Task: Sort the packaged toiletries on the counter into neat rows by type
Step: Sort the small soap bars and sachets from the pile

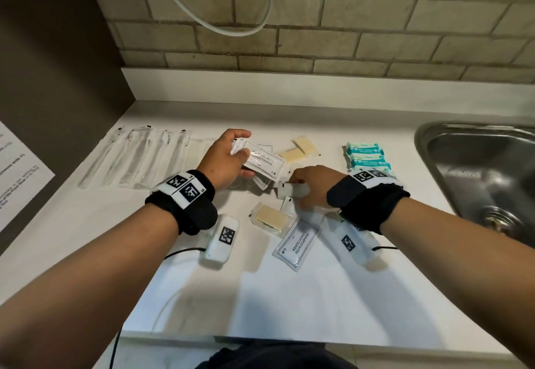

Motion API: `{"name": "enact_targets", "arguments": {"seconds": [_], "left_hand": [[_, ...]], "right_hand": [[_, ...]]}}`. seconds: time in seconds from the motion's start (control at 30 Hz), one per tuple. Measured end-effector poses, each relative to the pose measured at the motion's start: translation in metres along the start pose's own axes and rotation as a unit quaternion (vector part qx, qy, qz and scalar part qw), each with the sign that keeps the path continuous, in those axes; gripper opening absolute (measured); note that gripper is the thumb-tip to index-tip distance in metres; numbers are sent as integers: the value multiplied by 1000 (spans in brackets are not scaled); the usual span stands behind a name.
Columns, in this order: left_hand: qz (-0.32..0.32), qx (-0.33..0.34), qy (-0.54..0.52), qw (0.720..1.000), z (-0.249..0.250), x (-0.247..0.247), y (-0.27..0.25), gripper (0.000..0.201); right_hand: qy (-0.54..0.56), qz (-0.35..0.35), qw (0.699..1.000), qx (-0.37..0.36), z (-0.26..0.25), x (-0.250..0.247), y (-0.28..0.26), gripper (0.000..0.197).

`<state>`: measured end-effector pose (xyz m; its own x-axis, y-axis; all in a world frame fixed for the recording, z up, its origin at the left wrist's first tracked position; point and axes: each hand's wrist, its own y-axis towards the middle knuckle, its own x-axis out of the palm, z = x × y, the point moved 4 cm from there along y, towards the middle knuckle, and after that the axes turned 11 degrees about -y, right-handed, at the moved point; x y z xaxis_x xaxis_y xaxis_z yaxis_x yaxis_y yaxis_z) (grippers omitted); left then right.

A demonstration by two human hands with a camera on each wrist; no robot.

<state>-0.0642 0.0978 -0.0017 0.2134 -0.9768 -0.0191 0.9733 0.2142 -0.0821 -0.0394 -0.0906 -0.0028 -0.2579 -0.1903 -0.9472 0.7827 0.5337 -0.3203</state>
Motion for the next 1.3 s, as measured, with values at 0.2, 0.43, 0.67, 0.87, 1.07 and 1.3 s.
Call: {"name": "enact_targets", "arguments": {"seconds": [0.2, 0.43, 0.67, 0.87, 1.07, 1.3], "left_hand": [[7, 2, 1, 1000, 4, 4, 2, 28], [0, 29, -2, 1000, 8, 11, 2, 30], [5, 23, -7, 1000, 5, 7, 2, 29], [7, 34, -18, 999, 6, 2, 0, 35], [22, 16, -81, 996, 14, 13, 0, 25], [55, 8, -181, 982, 23, 14, 1, 26]], "right_hand": [[-28, 54, 998, -30, -1, 2, -10, 32], [11, -15, 993, -117, -26, 31, -39, 34], [9, -64, 990, -122, -21, 35, -29, 30], [193, 22, 976, -94, -10, -34, -23, 22], [524, 149, 838, -26, -3, -67, -4, 53], [340, 209, 917, 3, 0, -54, 13, 36]]}}
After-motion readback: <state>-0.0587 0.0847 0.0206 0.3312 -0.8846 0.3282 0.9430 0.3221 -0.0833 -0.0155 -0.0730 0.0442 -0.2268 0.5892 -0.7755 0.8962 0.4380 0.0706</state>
